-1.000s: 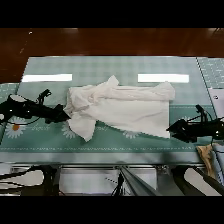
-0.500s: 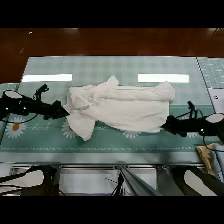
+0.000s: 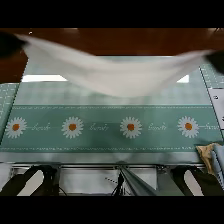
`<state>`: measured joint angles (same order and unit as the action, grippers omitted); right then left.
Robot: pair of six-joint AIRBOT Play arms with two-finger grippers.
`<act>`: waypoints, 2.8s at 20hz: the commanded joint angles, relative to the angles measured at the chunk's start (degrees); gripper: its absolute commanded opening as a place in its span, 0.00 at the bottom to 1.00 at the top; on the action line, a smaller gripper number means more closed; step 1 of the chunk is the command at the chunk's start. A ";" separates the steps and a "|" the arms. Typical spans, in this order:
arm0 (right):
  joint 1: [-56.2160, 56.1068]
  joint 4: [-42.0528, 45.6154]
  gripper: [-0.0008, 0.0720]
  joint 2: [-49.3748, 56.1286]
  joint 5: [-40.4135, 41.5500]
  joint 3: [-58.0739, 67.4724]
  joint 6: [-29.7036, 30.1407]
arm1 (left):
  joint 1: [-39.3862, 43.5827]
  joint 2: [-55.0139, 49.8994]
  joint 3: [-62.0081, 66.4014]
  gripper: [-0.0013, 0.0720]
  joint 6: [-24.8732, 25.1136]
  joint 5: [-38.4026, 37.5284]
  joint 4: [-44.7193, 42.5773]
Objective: Fold the shirts.
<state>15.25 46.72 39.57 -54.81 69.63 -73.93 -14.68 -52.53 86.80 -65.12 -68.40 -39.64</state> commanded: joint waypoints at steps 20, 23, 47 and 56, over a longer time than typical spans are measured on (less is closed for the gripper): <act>-0.11 32.89 0.05 3.69 -51.49 37.42 -13.31 | 0.20 11.45 16.76 0.05 -19.45 -36.89 -21.55; -0.11 33.16 0.05 7.74 -51.19 25.81 -11.82 | 1.79 7.82 2.14 0.05 -18.82 -32.17 -17.92; -4.94 19.76 0.05 55.58 12.79 13.40 -10.56 | 15.41 -39.23 -13.66 0.05 -1.53 41.42 -5.09; -4.94 23.06 0.05 52.35 -9.18 13.42 -9.14 | 12.28 -40.72 -8.90 0.05 -1.60 8.35 -6.01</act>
<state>10.31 67.46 94.11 -53.56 83.02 -84.40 -0.75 -93.06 75.26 -66.76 -42.92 -45.23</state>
